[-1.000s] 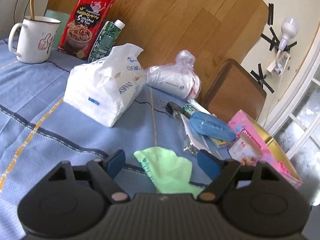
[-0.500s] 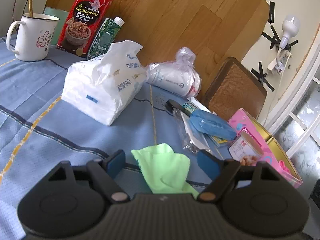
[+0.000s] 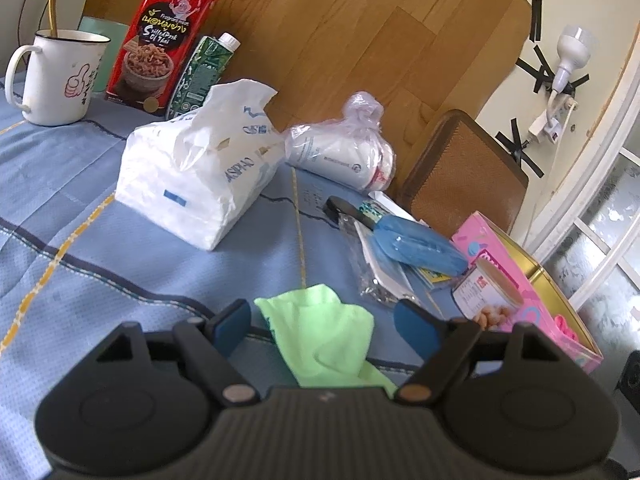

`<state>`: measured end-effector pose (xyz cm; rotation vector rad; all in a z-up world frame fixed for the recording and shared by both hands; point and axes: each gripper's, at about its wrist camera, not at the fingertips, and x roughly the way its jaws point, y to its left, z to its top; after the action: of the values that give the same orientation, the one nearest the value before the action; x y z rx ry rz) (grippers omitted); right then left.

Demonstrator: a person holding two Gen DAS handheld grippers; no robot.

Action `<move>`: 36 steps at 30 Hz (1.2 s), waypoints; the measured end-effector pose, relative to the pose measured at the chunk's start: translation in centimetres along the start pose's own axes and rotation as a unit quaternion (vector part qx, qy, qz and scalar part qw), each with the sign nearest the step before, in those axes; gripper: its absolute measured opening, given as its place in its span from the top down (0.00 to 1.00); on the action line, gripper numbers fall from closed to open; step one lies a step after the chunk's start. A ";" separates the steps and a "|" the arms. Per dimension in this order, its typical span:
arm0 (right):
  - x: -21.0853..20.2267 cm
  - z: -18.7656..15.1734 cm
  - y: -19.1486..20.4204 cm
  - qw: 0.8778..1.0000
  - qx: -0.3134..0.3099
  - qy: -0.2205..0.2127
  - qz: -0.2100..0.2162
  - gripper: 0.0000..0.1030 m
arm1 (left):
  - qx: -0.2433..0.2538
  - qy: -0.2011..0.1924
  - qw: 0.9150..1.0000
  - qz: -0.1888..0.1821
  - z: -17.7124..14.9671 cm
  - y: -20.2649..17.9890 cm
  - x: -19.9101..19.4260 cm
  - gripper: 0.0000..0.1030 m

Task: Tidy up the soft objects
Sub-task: 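Lift the green cloth with the right gripper and hold it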

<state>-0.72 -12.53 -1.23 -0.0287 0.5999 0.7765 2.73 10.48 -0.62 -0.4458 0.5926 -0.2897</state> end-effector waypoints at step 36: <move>0.0 0.0 -0.3 1.000 0.005 -0.002 0.000 0.42 | 0.072 0.016 0.997 -0.034 -0.3 -1.8 0.2 0.21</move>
<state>-0.58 -12.73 -1.30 -0.0185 0.5990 0.7740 2.47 8.70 -0.12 -0.3237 0.5848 -0.4032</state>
